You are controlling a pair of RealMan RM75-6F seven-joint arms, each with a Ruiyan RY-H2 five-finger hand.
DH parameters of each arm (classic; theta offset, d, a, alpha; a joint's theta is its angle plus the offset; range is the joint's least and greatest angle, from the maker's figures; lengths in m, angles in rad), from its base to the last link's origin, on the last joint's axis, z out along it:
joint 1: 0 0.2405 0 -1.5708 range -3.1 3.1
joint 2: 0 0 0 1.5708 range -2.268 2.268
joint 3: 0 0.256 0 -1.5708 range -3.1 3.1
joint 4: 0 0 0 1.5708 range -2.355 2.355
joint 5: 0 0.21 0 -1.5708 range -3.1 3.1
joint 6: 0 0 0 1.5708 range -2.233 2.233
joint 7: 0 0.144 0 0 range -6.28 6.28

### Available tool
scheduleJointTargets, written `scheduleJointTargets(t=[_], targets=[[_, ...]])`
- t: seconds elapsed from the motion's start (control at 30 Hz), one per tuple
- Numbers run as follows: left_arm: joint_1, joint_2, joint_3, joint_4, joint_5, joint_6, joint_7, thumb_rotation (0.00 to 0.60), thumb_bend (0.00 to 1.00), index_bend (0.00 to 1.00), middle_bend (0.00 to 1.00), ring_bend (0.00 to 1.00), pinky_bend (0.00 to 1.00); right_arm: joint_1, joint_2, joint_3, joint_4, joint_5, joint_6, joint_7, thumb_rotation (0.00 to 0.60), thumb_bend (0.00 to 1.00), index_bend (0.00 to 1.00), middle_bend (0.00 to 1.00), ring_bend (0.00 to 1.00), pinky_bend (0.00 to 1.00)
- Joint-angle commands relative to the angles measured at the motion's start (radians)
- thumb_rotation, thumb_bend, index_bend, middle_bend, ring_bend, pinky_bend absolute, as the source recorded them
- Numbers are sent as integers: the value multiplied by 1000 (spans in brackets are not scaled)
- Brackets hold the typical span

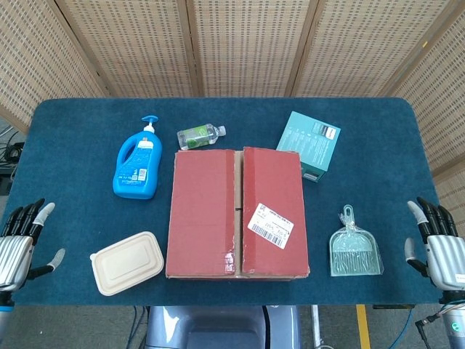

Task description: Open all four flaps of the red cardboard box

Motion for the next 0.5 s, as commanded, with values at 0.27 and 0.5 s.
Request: scheduleJointTargets(t=[0.27, 0.5], targets=[[-9, 2, 1, -4, -1, -18, 4, 517, 349, 26, 0, 0, 0, 6, 10, -1, 2, -21, 2, 57, 600, 669, 21, 54, 0, 0], [-21, 1, 3, -2, -10, -45, 10, 518, 350, 33, 0, 0, 0, 51, 69, 10, -26, -78, -25, 132, 600, 761, 49, 96, 0, 0]])
